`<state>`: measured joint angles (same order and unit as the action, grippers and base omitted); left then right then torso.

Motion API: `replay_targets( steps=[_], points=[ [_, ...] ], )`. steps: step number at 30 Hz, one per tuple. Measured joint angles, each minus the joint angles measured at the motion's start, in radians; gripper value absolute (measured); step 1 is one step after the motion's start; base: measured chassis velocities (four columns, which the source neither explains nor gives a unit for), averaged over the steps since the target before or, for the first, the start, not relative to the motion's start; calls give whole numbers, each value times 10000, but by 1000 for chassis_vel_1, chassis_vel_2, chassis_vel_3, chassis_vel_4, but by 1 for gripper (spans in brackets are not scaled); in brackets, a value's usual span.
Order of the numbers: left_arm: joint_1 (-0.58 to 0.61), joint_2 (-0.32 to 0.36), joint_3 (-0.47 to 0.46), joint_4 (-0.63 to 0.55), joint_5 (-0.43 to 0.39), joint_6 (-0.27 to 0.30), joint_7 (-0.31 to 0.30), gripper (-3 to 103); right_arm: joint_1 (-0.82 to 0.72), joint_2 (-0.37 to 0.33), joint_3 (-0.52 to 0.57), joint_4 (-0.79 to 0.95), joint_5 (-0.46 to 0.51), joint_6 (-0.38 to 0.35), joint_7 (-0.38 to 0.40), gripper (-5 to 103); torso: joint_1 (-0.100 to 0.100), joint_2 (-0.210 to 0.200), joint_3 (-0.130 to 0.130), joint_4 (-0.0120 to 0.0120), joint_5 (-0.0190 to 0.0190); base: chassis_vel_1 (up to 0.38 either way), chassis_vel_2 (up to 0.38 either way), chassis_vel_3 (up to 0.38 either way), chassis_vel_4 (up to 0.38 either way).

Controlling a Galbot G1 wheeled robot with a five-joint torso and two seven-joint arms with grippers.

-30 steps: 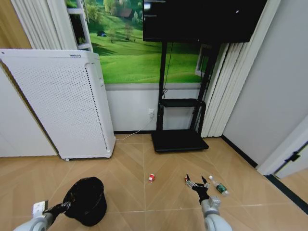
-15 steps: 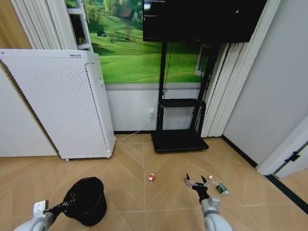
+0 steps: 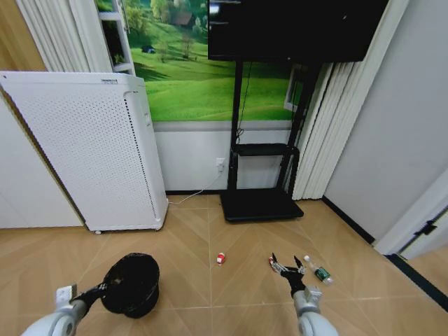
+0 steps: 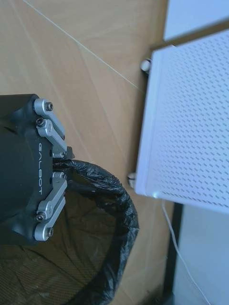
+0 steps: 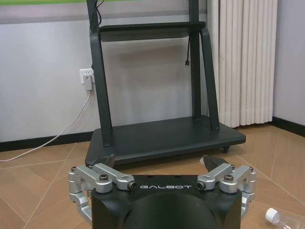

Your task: Pick up the trash bin and place the garbage on the floor into it.

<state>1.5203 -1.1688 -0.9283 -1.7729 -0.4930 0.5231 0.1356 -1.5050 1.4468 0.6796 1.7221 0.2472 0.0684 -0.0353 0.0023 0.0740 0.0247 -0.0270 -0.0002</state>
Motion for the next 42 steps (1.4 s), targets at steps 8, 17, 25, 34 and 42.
replay_targets(
  steps=[8, 17, 25, 34, 42],
  points=[
    [-871, -171, 1075, -26, -147, -1989, 398, 7, -73, 131, 42, 106, -41, 36, 117, 100, 0, 0, 0, -2, 0, 0, 0, 0, 0],
    [-1342, -388, 1631, -486, -135, -2739, 489, 7, 2, 342, -80, 292, -56, -209, 278, 100, 0, 0, 0, 0, 3, 0, 0, 0, 0],
    [-1687, -243, 1800, -802, -116, -3194, 605, 7, 77, 486, -346, 624, 369, -1415, 341, 100, 0, 0, -1, -1, 2, 0, 0, 0, 0],
    [-2025, -25, 2067, -1339, -41, -3272, 465, 7, 242, 475, -374, 521, 75, -1787, -19, 100, 0, 0, 0, -2, 2, 0, 0, 0, 0],
    [-1953, -10, 2227, -1616, 78, -3277, 443, 7, 210, 371, -330, 383, 46, -1692, -374, 100, 0, 0, -1, -1, 3, -10, 8, 5, -13]
  ],
)
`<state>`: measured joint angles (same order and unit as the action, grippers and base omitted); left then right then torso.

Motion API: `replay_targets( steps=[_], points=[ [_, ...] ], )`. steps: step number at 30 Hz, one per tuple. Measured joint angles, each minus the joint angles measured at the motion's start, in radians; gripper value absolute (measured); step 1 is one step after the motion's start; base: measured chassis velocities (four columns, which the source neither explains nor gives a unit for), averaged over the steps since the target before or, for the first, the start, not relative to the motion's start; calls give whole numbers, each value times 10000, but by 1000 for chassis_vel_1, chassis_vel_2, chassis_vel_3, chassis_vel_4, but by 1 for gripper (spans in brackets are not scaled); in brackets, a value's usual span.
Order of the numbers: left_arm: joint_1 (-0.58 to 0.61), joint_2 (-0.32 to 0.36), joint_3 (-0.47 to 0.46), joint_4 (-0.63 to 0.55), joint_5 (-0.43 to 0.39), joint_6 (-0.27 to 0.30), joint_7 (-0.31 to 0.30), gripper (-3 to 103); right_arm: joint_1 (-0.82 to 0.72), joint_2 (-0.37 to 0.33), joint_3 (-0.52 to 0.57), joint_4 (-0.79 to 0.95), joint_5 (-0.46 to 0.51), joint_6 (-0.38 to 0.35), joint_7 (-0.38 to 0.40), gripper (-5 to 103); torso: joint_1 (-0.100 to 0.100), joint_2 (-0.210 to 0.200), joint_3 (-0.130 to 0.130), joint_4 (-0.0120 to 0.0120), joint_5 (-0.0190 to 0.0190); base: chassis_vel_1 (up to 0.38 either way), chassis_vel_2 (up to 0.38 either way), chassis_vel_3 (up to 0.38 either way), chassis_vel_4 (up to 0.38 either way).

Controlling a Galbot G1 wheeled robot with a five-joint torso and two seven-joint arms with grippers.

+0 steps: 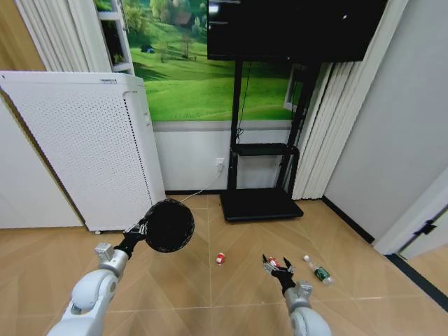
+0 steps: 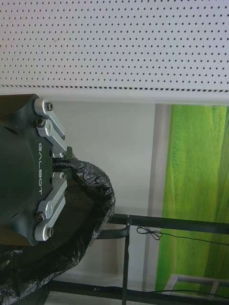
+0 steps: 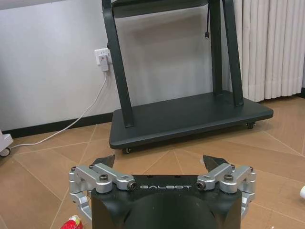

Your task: Pick up the trash bin and place the garbage on the floor into it.

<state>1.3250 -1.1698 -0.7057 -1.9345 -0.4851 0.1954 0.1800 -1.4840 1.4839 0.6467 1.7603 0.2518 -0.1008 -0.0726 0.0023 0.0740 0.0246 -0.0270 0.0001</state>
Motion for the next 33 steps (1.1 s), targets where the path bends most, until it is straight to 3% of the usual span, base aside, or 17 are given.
replay_targets(
  steps=[17, 26, 29, 31, 33],
  points=[
    [56, -116, 375, -118, 164, 34, 12, 7, -23, 16, -88, -128, -390, -126, -40, 100, 4, 1, 4, -2, -2, -160, 149, 165, -149],
    [37, -179, 541, -145, 178, 33, -18, 7, 21, 60, -346, -432, -636, -231, -58, 100, 3, 0, 3, -4, -3, -6, 2, -2, 0],
    [83, -204, 588, -208, 180, 33, -17, 7, 104, 77, -821, -895, -527, -451, 216, 100, 0, 1, 0, -1, 0, 28, -17, -28, 54],
    [163, -198, 607, -366, 153, 33, -50, 7, 439, 325, -1575, -1548, 186, -731, 1253, 100, -1, 1, -1, 1, 3, 0, 0, 0, 0],
    [264, -177, 569, -494, 85, 33, -53, 7, 648, 484, -1843, -1743, 684, -943, 1414, 100, -1, 1, -1, 1, -3, 0, 0, 0, 0]
  ],
)
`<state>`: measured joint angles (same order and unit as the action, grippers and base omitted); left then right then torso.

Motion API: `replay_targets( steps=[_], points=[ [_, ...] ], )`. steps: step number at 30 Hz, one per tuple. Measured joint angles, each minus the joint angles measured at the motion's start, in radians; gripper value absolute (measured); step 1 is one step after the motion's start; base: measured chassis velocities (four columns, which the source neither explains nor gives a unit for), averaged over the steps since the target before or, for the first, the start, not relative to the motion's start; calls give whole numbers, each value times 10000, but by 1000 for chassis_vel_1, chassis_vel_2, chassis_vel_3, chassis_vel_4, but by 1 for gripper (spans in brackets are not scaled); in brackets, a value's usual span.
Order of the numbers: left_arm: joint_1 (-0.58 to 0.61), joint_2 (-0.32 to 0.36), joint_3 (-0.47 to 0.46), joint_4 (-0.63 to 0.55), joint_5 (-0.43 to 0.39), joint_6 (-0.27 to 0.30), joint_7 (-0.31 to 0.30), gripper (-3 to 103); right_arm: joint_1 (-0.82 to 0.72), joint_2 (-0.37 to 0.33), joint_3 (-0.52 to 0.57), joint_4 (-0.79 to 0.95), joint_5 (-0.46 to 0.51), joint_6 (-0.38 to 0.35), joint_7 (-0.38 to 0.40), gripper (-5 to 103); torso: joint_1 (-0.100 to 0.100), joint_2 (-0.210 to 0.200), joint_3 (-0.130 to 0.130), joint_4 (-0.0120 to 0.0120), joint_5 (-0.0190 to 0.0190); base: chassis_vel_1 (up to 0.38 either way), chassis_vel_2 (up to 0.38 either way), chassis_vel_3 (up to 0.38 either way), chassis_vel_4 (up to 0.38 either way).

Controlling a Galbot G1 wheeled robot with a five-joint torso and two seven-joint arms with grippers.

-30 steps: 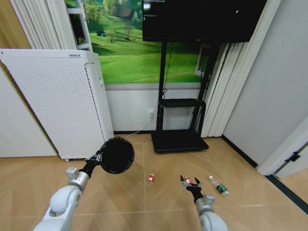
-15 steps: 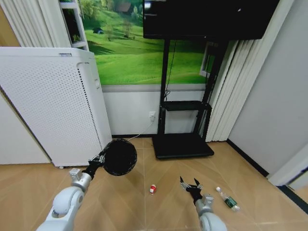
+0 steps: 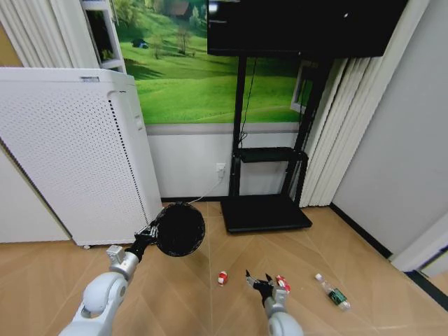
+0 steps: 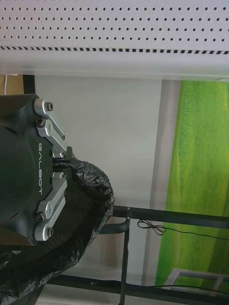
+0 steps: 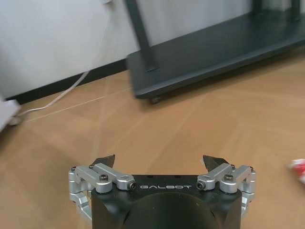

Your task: Pick up the trash bin and place the garbage on the floor into it.

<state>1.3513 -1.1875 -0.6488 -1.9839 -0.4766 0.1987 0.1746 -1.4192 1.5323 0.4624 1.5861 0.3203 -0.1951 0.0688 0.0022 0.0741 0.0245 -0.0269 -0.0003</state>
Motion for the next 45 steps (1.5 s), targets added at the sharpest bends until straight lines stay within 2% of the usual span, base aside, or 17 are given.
replay_targets(
  steps=[1, 2, 3, 5, 8, 10, 16, 19, 23, 33, 45],
  points=[
    [118, 26, -94, -138, -65, 14, 15, 7, 229, 16, -265, -300, 232, -85, -381, 100, 0, 0, 0, 0, 3, 0, 0, 0, 0],
    [201, 51, -184, -241, -131, 32, 19, 7, 421, -140, -436, -638, 200, -48, -1146, 100, 1, 0, 1, 0, 4, 0, 0, 0, 0],
    [201, 51, -184, -241, -131, 32, 19, 7, 421, -140, -436, -638, 200, -48, -1146, 100, 1, 0, 1, 0, 4, 0, 0, 0, 0],
    [357, 94, -366, -404, -216, 85, 32, 7, 731, -580, -613, -1112, -321, 162, -2380, 100, 1, -1, 1, 0, 3, 0, 0, 0, 0],
    [439, 105, -479, -465, -255, 110, 32, 7, 878, -757, -625, -1373, -704, 509, -2618, 100, 0, 0, 1, -2, 1, 0, 0, 0, 0],
    [468, 105, -520, -477, -276, 119, 32, 7, 905, -779, -601, -1405, -764, 619, -2608, 100, 1, 0, 1, -2, 3, 0, 0, 0, 0],
    [581, 89, -603, -577, -359, 158, 46, 7, 698, -689, -118, -941, -1058, 977, -1944, 100, 1, 0, 1, -1, 3, 0, 0, 0, 0],
    [613, 14, -548, -614, -341, 173, 58, 7, 460, -704, 116, -693, -1343, 1400, -1576, 100, 1, 0, 1, -3, 4, 0, 0, 0, 0],
    [676, -35, -433, -704, -305, 216, 51, 7, 325, -731, 296, -715, -1541, 2172, -1712, 100, 0, 0, 1, -2, 4, 0, 0, 0, 0],
    [806, -71, -395, -775, -250, 227, 47, 7, 128, -817, 541, -548, -2267, 2360, -1895, 100, 1, 0, 1, -2, 3, 0, 0, 0, 0],
    [785, -89, -417, -707, -201, 227, 103, 7, 71, -809, 546, -489, -2363, 2226, -1781, 100, 1, 0, 1, -2, 3, 9, 7, -10, -9]
  ],
)
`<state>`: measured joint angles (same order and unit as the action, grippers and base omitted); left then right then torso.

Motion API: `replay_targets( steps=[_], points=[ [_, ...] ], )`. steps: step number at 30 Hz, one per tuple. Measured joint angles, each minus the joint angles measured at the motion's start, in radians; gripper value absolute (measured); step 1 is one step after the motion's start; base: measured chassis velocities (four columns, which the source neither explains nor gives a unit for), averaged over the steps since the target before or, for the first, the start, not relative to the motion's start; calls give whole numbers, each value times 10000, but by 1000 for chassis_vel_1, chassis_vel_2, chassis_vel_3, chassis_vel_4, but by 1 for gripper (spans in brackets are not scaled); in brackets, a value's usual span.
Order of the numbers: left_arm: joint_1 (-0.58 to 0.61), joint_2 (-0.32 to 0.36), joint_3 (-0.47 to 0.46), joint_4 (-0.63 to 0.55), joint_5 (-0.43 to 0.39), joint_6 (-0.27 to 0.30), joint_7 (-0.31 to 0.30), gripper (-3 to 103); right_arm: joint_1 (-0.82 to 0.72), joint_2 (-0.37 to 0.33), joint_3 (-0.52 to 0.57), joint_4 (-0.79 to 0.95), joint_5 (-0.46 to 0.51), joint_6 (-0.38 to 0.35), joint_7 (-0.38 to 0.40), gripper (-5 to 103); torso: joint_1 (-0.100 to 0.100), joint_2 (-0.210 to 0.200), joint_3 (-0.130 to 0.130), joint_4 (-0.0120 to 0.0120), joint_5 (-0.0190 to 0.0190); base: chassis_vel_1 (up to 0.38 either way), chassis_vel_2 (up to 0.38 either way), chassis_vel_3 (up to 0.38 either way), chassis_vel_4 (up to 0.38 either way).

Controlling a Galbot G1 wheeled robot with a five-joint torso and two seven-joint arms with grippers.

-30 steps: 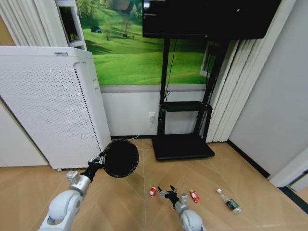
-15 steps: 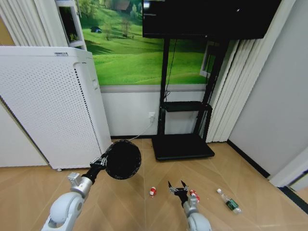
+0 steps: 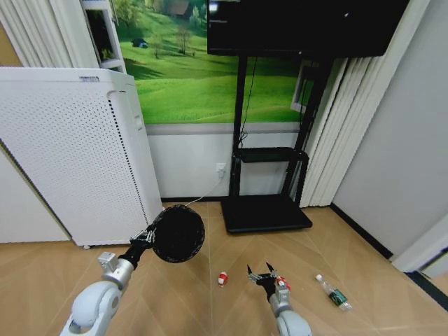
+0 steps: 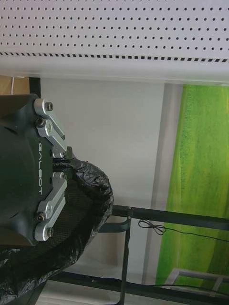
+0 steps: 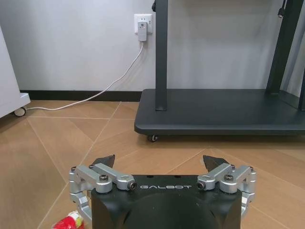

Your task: Pick up the trash bin and place the garbage on the floor into it.

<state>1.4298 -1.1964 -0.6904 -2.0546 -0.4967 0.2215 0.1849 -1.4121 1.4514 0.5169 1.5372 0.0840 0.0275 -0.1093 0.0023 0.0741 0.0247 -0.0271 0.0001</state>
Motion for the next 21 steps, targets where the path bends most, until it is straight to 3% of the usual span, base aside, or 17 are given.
replay_targets(
  steps=[16, 21],
  points=[
    [2, -122, 110, -2, 116, -7, -33, 7, -62, 7, 59, -235, 125, 253, -150, 100, 2, -1, 0, 1, 0, 185, 172, -181, -184],
    [55, -223, 133, -23, 196, -10, -35, 7, 119, -27, 34, -581, 476, -16, -389, 100, 1, -1, 0, 3, 0, 169, 106, -127, -141]
  ],
)
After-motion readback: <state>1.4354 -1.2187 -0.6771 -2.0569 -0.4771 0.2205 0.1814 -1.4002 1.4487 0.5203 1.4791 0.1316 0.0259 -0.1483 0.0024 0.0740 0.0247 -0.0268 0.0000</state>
